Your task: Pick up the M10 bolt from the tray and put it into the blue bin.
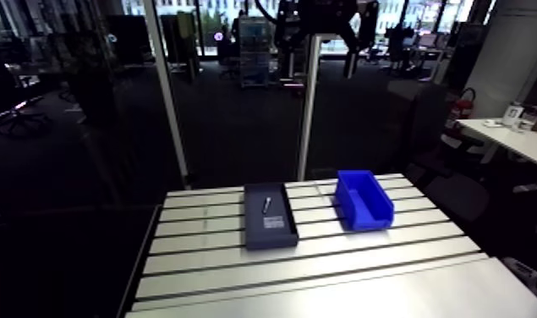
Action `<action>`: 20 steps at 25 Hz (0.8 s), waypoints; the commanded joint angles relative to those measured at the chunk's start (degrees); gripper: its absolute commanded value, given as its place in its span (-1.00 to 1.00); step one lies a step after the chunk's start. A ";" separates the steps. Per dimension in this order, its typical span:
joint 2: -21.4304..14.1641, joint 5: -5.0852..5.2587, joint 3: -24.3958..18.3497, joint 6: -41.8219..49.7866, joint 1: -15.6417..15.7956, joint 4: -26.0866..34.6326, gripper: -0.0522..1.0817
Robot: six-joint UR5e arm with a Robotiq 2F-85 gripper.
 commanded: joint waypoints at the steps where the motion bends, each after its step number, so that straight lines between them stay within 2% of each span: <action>1: 0.09 1.93 -2.28 2.29 0.00 1.23 -0.88; 20: 0.00 2.20 -1.67 2.38 0.00 1.06 -0.88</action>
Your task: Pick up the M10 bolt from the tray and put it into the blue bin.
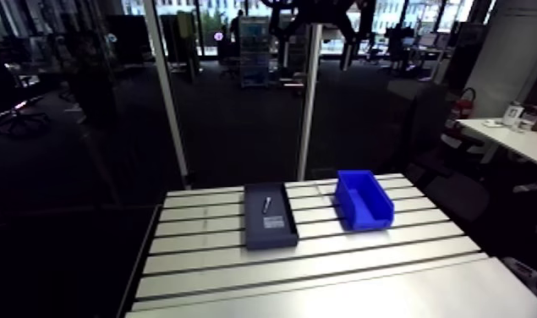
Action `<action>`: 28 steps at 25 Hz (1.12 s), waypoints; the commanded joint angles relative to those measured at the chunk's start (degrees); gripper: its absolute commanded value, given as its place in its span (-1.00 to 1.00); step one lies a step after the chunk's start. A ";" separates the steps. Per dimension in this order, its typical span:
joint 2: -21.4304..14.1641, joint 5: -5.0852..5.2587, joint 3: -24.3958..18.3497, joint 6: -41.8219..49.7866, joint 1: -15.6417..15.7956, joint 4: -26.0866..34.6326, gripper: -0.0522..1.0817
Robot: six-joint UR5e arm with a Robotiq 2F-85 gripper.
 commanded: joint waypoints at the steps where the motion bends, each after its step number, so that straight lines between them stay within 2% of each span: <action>1: 0.05 0.16 0.11 0.18 0.00 -0.12 -0.88; 8: -0.04 0.24 0.55 0.98 0.09 -0.20 -0.88; 12: 0.14 0.68 1.51 4.93 1.58 -1.17 -0.88; 21: 2.51 0.68 5.29 11.61 6.07 -10.58 -0.88; 28: 6.03 0.42 5.82 13.28 6.42 -14.71 -0.89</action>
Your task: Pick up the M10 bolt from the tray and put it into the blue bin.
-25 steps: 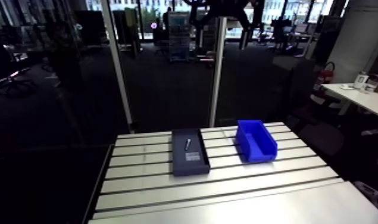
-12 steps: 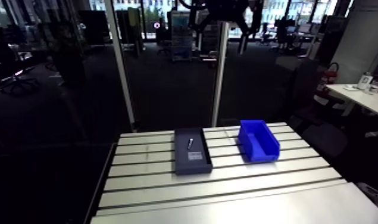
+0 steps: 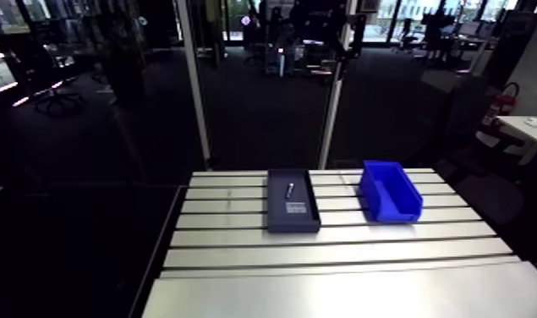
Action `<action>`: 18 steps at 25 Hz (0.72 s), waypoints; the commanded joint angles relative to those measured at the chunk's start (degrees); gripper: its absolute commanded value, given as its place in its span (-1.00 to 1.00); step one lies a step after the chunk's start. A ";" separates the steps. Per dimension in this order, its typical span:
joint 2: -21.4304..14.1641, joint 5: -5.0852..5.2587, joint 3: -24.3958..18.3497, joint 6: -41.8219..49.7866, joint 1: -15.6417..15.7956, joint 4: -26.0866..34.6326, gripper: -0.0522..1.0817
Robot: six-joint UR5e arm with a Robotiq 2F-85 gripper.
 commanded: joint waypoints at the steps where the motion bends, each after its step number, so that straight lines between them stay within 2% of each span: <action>1: 3.42 -0.54 0.59 1.31 0.49 -4.16 -0.88; 9: 8.87 -0.72 0.33 1.31 0.49 -7.77 -0.88; 18: 13.09 -1.07 0.33 1.40 0.40 -10.32 -0.88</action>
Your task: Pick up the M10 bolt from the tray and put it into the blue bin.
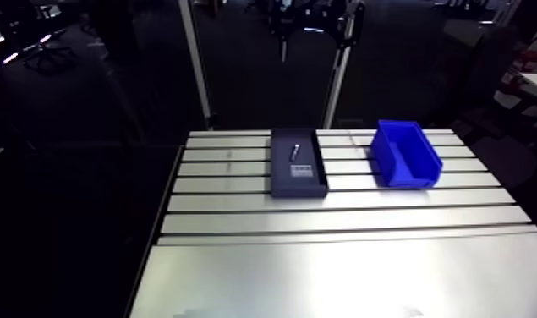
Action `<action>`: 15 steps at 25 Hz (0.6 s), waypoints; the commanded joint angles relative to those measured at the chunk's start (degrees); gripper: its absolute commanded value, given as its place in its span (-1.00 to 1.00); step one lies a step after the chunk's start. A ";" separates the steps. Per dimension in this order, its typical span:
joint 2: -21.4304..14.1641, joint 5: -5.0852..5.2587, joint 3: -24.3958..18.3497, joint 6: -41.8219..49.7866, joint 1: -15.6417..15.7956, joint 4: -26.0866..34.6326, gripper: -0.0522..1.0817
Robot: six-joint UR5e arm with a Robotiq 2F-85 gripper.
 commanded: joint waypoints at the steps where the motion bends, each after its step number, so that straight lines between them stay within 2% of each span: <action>1: 3.02 -0.17 0.14 0.06 0.02 -1.79 -0.88; 4: 3.99 -0.17 0.31 0.14 0.02 -2.67 -0.88; 8: 5.57 -0.26 0.31 0.32 0.02 -3.72 -0.77; 15: 8.39 -0.26 0.49 0.93 1.16 -5.13 -0.46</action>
